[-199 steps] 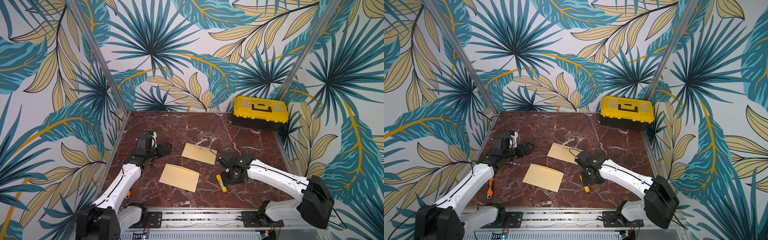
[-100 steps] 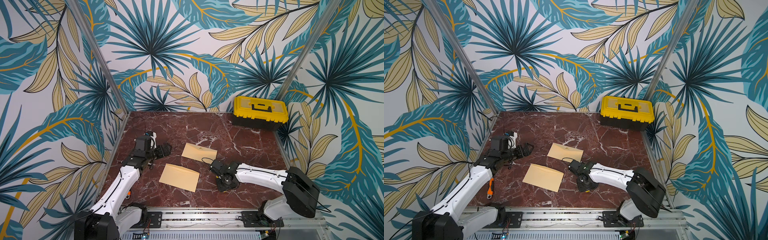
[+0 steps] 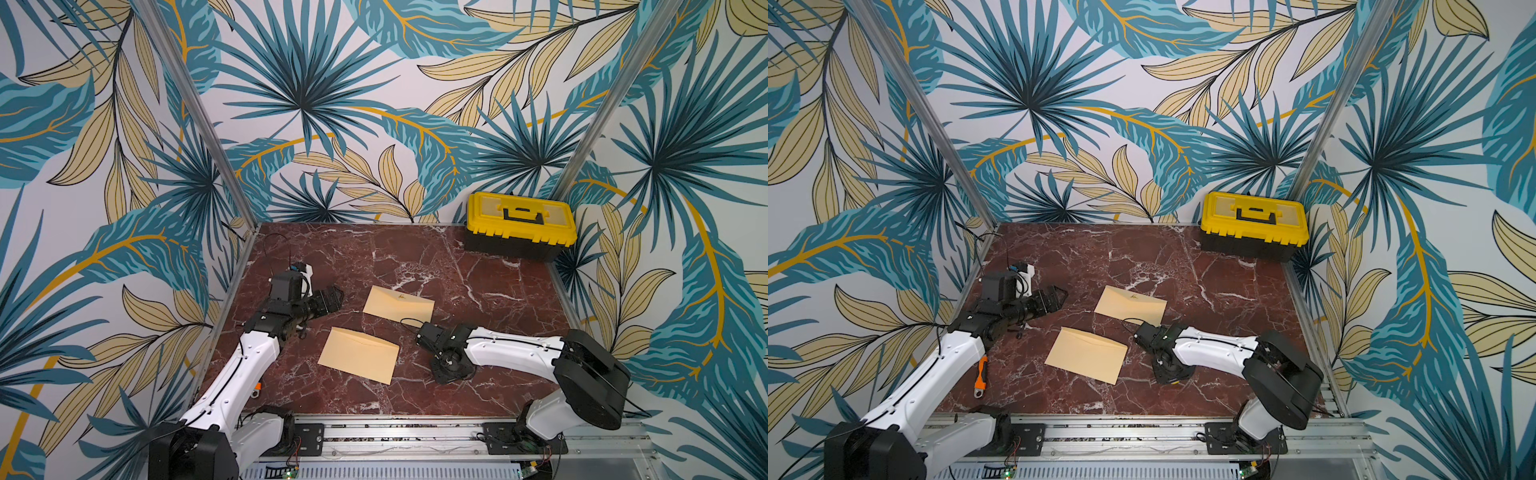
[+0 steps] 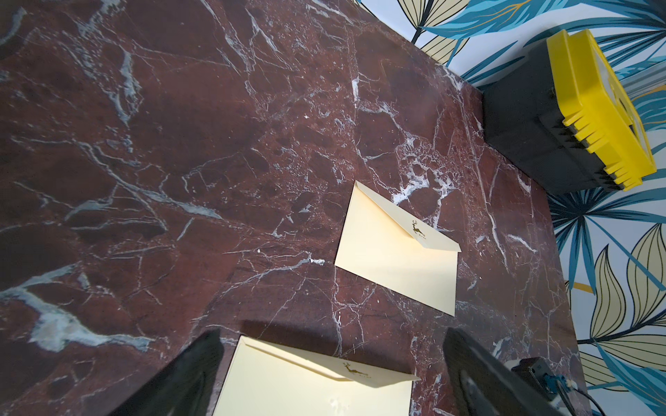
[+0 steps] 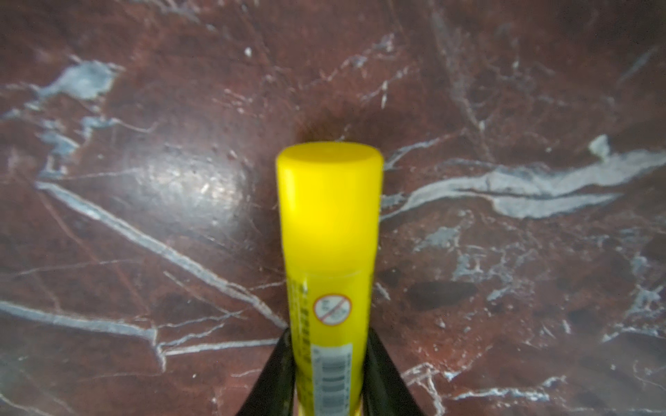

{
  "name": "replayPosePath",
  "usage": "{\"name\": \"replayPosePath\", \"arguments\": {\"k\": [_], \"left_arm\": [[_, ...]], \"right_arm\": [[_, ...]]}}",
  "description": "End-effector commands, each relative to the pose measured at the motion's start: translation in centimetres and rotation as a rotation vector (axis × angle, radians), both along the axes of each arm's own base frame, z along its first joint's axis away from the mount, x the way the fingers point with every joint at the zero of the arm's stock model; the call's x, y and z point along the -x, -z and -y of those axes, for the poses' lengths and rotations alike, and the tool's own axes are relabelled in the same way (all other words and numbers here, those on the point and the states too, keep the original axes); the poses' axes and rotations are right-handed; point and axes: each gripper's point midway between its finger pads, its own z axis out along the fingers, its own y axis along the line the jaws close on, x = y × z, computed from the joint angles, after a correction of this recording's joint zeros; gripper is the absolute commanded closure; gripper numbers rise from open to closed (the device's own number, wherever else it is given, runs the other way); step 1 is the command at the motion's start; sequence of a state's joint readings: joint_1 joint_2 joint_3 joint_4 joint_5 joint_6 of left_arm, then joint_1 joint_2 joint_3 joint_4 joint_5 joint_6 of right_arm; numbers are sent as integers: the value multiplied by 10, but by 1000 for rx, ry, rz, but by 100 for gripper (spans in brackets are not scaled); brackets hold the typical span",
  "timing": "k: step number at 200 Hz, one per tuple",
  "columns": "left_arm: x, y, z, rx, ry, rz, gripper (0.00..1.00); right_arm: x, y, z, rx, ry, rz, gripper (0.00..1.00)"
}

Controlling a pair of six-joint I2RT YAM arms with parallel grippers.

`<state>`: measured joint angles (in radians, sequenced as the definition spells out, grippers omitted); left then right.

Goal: Seal the envelope with a glue stick
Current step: Pick up the glue stick from the center of the board.

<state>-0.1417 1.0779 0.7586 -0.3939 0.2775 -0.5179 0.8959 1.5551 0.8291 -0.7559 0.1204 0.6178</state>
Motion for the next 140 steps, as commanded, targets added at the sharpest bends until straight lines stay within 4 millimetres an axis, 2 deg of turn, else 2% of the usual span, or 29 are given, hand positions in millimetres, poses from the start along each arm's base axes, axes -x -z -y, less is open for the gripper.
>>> {"name": "replayPosePath", "arguments": {"k": [1, 25, 50, 85, 110, 140], "left_arm": [[-4, -16, 2, 9, 1, 30, 0], [-6, -19, 1, 17, -8, 43, 0], [-7, -25, -3, 11, -33, 69, 0], [-9, -56, 13, 100, 32, 175, 0], [-8, -96, 36, 205, 161, 340, 0], [14, -158, 66, 362, 364, 559, 3]], "right_arm": [[0, -2, 2, -2, 8, 24, 73], [-4, -12, -1, -32, 7, 58, 80], [-12, -30, -6, -66, -6, 103, 83], [-30, -76, -36, -229, -64, 213, 85], [-43, -125, -64, -391, -139, 323, 87], [-52, -193, -96, -598, -262, 469, 87]]}}
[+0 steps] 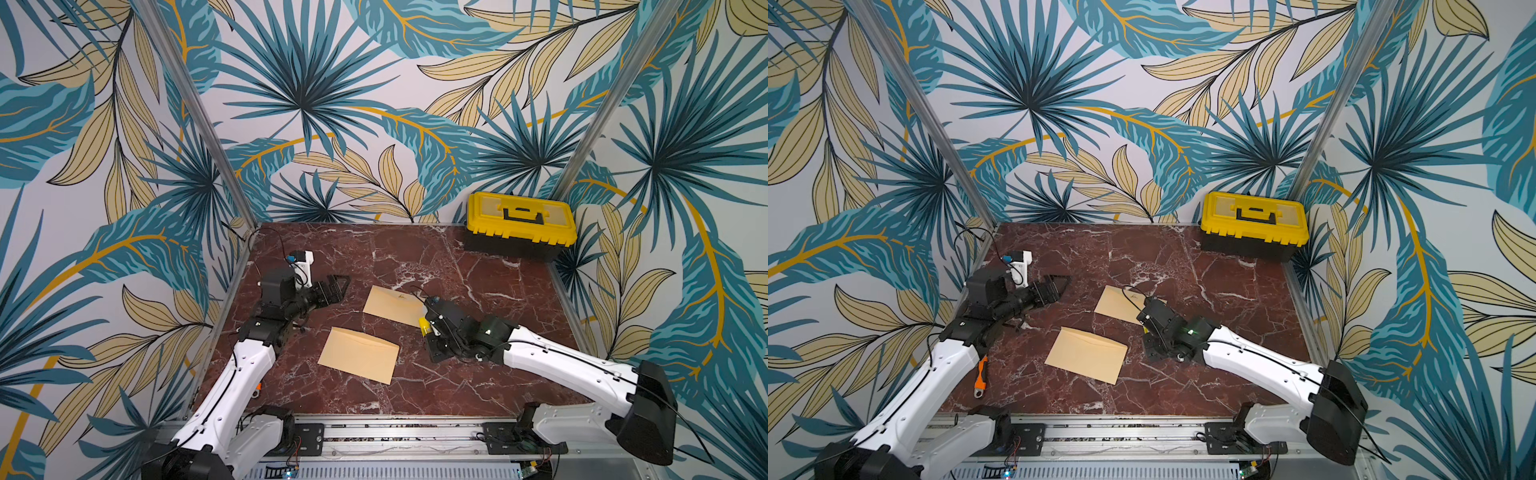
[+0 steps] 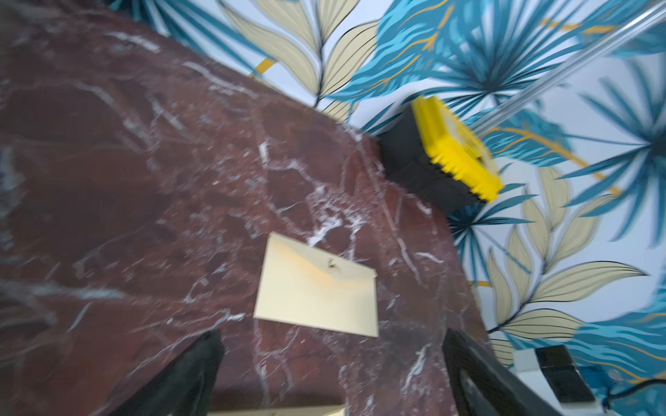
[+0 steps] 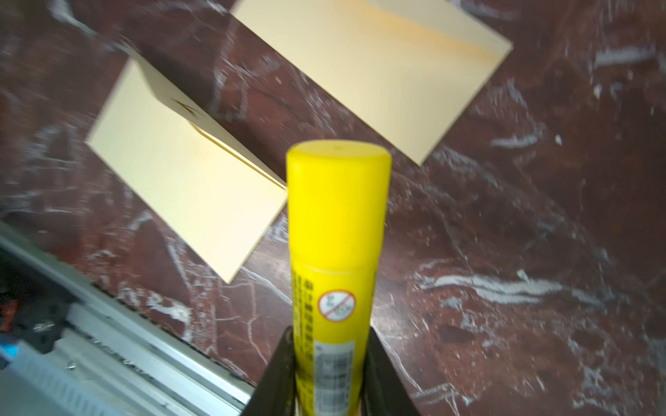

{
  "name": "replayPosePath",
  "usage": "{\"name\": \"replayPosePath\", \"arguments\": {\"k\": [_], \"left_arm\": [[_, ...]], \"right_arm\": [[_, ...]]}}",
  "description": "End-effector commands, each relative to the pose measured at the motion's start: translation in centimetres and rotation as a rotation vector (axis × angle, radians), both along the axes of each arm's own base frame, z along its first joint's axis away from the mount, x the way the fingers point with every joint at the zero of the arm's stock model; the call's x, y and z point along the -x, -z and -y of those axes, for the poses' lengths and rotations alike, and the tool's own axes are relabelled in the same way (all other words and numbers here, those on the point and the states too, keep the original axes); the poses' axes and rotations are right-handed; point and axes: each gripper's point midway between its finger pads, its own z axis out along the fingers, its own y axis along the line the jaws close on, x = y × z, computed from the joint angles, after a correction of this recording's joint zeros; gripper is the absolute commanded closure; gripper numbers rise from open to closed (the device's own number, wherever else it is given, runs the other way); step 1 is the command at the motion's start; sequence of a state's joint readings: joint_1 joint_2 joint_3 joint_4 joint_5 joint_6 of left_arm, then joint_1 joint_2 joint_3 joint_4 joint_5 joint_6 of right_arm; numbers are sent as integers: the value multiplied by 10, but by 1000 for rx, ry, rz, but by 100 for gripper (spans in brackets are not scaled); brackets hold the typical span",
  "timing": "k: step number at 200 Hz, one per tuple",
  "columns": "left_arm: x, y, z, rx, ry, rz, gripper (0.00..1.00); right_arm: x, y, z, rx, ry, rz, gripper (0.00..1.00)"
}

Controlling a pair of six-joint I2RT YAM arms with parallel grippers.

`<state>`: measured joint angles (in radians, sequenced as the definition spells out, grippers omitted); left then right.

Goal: Seal the envelope with a glue stick
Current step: Pick up the glue stick from the center of the board.

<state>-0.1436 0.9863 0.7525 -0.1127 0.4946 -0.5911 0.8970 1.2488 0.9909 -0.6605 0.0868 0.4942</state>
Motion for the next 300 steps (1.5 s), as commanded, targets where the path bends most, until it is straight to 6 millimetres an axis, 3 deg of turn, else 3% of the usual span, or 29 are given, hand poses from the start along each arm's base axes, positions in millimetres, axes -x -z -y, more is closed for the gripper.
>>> {"name": "replayPosePath", "arguments": {"k": [1, 41, 90, 106, 139, 176, 285, 300], "left_arm": [[20, -70, 31, 139, 209, 267, 3], [65, -137, 61, 246, 447, 532, 7], [118, -175, 102, 301, 774, 619, 8], [132, -182, 112, 326, 863, 631, 10], [142, -184, 121, 389, 984, 610, 16], [147, -186, 130, 409, 1060, 585, 37], [150, -177, 135, 372, 1082, 571, 77], [150, -180, 134, 375, 1075, 585, 82]], "right_arm": [[-6, -55, -30, -162, -136, 144, 87], [14, -132, -68, -420, -398, 306, 90], [44, -203, -89, -659, -604, 419, 90], [45, -216, -87, -682, -614, 461, 92], [44, -219, -87, -661, -620, 481, 94], [49, -222, -92, -687, -654, 447, 94], [39, -221, -84, -651, -580, 480, 94], [38, -220, -83, -647, -574, 480, 90]]}}
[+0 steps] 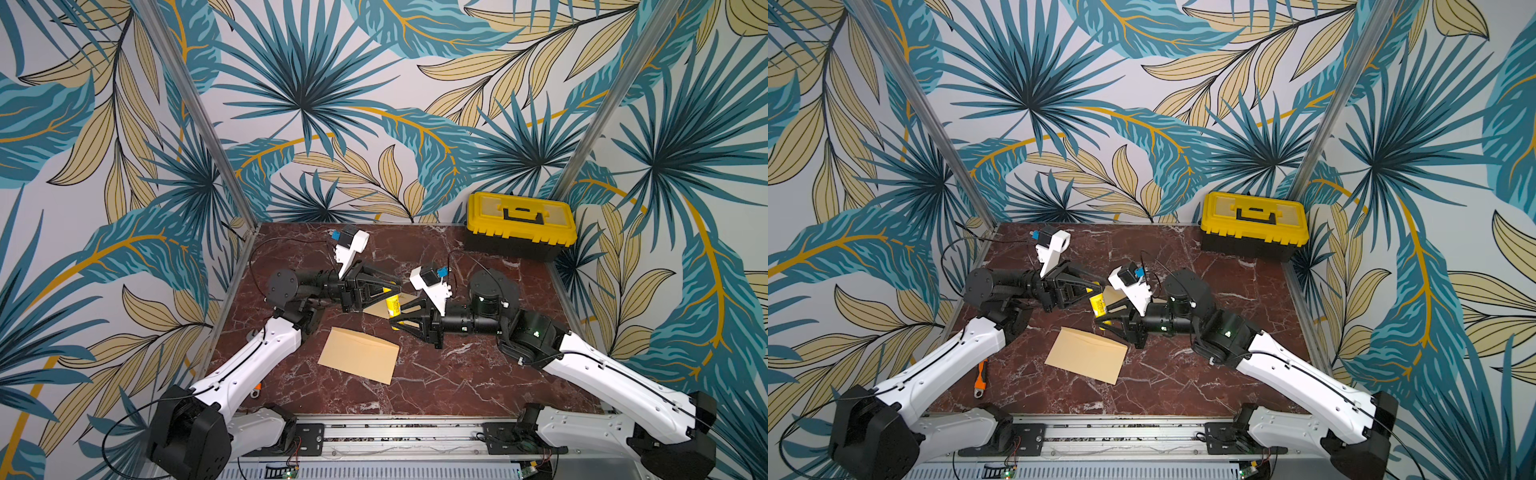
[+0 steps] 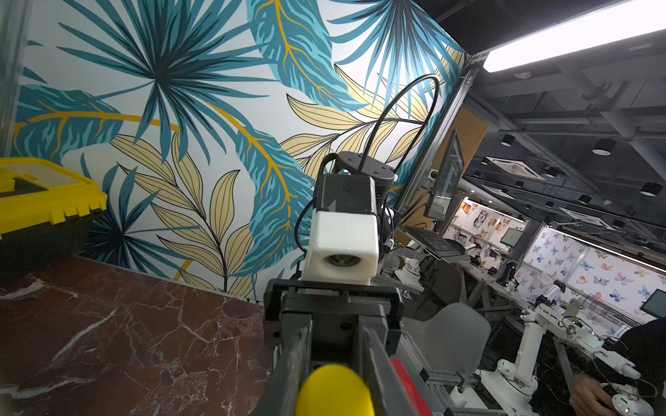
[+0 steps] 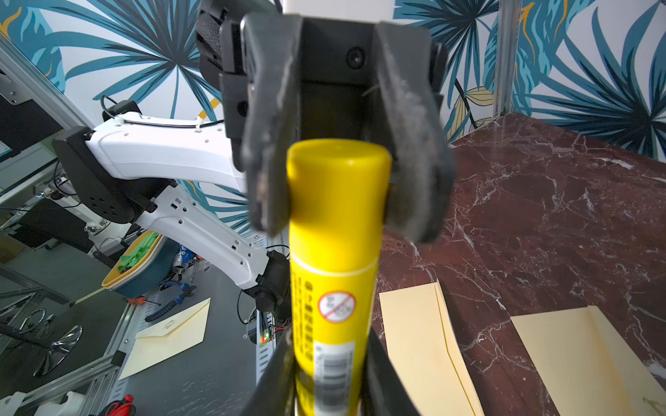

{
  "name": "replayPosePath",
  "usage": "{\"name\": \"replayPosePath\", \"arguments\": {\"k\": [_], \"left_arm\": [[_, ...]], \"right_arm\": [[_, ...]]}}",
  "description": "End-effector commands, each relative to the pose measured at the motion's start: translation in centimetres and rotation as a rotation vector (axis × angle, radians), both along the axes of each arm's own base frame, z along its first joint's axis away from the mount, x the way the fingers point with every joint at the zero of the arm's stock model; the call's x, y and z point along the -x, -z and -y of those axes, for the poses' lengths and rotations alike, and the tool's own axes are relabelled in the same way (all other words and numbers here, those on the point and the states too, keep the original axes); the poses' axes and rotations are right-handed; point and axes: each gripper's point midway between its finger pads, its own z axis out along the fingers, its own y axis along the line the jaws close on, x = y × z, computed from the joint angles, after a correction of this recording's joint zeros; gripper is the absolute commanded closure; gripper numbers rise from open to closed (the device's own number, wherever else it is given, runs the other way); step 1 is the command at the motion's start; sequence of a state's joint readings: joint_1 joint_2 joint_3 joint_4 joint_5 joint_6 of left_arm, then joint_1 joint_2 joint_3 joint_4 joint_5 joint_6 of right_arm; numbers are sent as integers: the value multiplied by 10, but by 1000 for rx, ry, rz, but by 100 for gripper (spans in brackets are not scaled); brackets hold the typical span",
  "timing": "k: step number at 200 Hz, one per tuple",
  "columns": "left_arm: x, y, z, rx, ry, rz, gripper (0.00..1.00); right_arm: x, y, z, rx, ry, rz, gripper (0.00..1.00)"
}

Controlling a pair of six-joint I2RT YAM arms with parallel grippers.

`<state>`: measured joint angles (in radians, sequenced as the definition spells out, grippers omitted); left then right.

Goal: Seal the envelope with a glue stick
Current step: Pick up the glue stick from the center of the board, then open the lid of the glue stick.

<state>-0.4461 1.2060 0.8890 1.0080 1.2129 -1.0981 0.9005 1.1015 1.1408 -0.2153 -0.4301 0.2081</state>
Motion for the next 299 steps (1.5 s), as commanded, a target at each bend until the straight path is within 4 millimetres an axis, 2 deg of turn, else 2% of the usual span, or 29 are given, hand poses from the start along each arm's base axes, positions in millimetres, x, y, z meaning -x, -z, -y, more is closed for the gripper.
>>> {"name": "replayPosePath", "arguments": {"k": [1, 8, 29, 37, 52, 75, 111, 147, 197, 208, 231, 241, 250, 277, 299], "left_arm": [[11, -13, -3, 19, 14, 67, 82], [9, -14, -3, 28, 4, 68, 83], [8, -22, -5, 67, -30, 83, 84], [7, -26, -7, 83, -43, 90, 84], [7, -31, -8, 105, -58, 95, 84], [7, -37, -10, 123, -71, 104, 84], [6, -39, -11, 129, -93, 105, 84], [3, -41, -11, 130, -119, 110, 84], [2, -42, -11, 132, -121, 107, 84], [3, -42, -12, 132, -122, 104, 80], [4, -42, -12, 125, -123, 106, 59], [5, -42, -11, 110, -124, 106, 55], [6, -42, -11, 90, -119, 110, 54], [9, -39, -10, 40, -123, 127, 52], [11, -40, -10, 33, -113, 129, 58]], "right_arm": [[-4, -13, 5, -24, 39, 36, 89], [-5, -13, 6, -25, 48, 37, 84], [-11, -13, 8, -46, 86, 32, 53], [-13, -13, 9, -65, 106, 25, 45], [-16, -19, 8, -119, 123, 31, 40], [-18, -25, 3, -155, 111, 49, 40], [-21, -32, -3, -190, 102, 70, 44], [-17, -22, -11, -164, 50, 40, 47], [-15, -20, -13, -161, 35, 22, 68], [-15, -20, -12, -161, 43, 27, 76], [-14, -22, -8, -155, 47, 32, 89], [-12, -22, -7, -150, 41, 37, 95], [-10, -22, -6, -138, 35, 39, 100], [-2, -21, -5, -114, -4, 45, 100], [1, -23, -5, -116, -17, 44, 100]]}}
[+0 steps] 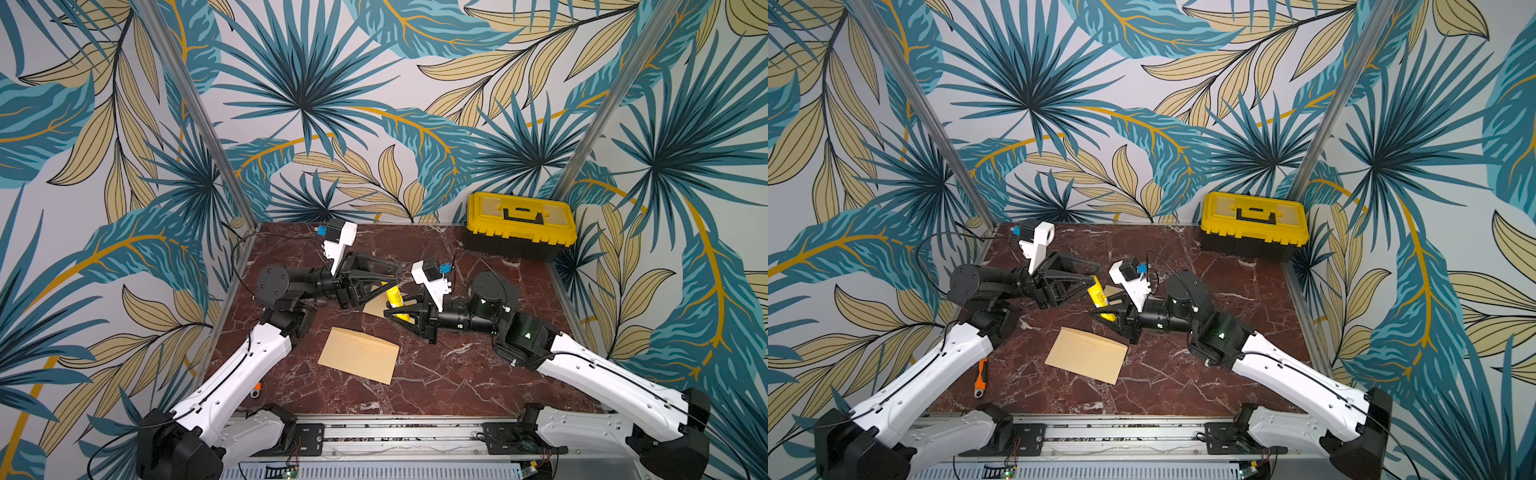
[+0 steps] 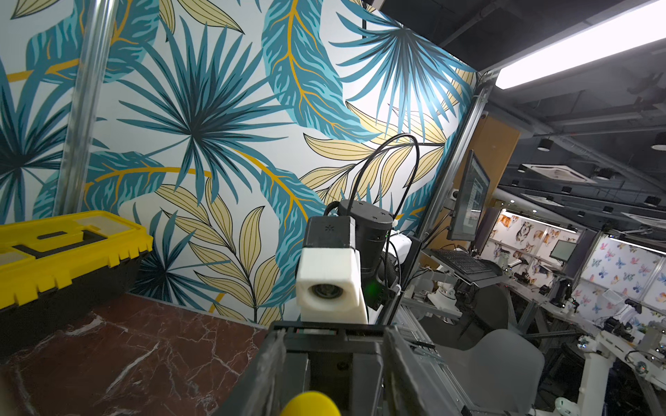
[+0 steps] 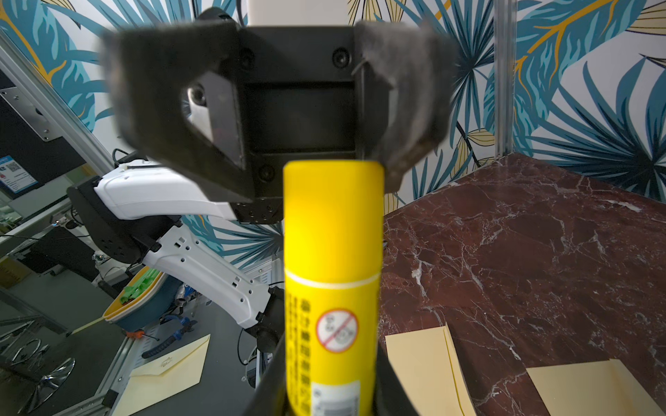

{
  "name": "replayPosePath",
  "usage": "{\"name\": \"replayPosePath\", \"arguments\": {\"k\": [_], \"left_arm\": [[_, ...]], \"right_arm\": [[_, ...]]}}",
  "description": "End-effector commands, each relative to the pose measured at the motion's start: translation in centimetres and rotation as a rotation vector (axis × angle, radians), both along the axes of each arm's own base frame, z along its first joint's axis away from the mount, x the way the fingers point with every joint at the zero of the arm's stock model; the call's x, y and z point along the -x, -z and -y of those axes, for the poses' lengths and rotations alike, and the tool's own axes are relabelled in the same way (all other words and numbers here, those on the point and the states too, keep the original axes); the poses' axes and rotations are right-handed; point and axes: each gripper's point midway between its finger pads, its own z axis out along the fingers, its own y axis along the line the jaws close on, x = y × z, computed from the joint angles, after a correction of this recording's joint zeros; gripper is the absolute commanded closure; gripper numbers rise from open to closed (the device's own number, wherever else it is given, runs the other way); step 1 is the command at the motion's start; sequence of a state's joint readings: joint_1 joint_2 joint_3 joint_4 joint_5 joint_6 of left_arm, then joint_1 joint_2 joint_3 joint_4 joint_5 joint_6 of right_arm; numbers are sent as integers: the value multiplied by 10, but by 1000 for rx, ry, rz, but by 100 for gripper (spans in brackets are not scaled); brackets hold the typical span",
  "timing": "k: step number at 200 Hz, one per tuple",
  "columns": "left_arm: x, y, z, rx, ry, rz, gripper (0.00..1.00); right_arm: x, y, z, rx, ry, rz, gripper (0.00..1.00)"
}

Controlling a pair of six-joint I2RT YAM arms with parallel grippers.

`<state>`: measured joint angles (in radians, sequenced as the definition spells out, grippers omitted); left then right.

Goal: Seal the envelope with a glue stick
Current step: Open the lid of the glue stick.

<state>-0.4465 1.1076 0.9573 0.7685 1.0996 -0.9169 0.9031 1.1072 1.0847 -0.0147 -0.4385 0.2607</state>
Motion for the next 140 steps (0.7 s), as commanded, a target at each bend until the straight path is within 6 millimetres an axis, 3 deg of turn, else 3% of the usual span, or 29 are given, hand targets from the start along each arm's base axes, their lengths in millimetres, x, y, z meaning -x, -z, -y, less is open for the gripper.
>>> {"name": "replayPosePath", "arguments": {"k": [1, 140], "left_arm": [[11, -6, -1, -21, 19, 49, 59], [15, 0, 2, -64, 69, 19, 58]], "right_arm": [[6, -5, 4, 7, -16, 10, 100], [17, -19, 6, -40, -69, 44, 100]]}}
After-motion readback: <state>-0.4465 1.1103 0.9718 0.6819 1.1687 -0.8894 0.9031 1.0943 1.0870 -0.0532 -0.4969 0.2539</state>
